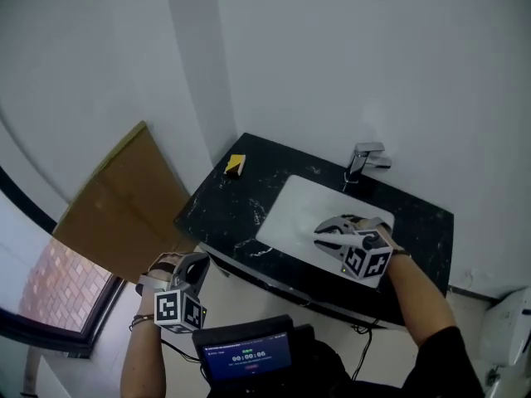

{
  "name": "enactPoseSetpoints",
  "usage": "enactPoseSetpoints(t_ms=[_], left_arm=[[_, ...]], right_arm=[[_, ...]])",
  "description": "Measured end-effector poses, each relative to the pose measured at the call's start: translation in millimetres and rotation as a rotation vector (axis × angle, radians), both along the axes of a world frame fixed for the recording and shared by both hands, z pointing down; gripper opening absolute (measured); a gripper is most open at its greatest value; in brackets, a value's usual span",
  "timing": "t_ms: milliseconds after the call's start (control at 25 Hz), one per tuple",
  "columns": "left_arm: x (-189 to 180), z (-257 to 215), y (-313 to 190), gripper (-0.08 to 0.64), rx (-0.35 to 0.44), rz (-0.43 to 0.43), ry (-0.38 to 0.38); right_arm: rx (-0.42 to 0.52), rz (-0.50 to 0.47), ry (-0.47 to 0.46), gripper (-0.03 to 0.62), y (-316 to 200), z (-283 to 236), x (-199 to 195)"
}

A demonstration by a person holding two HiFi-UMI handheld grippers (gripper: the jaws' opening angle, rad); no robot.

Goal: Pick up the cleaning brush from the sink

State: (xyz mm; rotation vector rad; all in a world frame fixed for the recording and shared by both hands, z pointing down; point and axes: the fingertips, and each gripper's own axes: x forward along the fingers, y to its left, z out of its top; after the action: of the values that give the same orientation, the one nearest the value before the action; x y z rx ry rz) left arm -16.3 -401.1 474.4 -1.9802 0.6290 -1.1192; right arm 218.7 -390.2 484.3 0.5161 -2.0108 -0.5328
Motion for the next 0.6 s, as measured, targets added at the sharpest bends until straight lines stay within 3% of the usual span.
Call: enactPoseSetpoints(t_ms=[280, 480, 600], left_arm=[[-29.5, -5.8, 35.4, 0.031, 0.008, 0.325, -0.016], [-4.5, -85.6, 102.3, 0.031, -0.07, 0.405, 0.008], [8.1, -97.5, 155.6, 0.031, -0.07, 0.445, 0.03]], right_arm=[[0.075, 0.449, -0.299, 0.08, 69.6, -55.8, -40.5], [0.073, 0.585, -0.41, 0.078, 157.1, -154.8, -36.2], [0.104, 0.66, -0.507, 0.078, 230.3, -181.3, -34.6]])
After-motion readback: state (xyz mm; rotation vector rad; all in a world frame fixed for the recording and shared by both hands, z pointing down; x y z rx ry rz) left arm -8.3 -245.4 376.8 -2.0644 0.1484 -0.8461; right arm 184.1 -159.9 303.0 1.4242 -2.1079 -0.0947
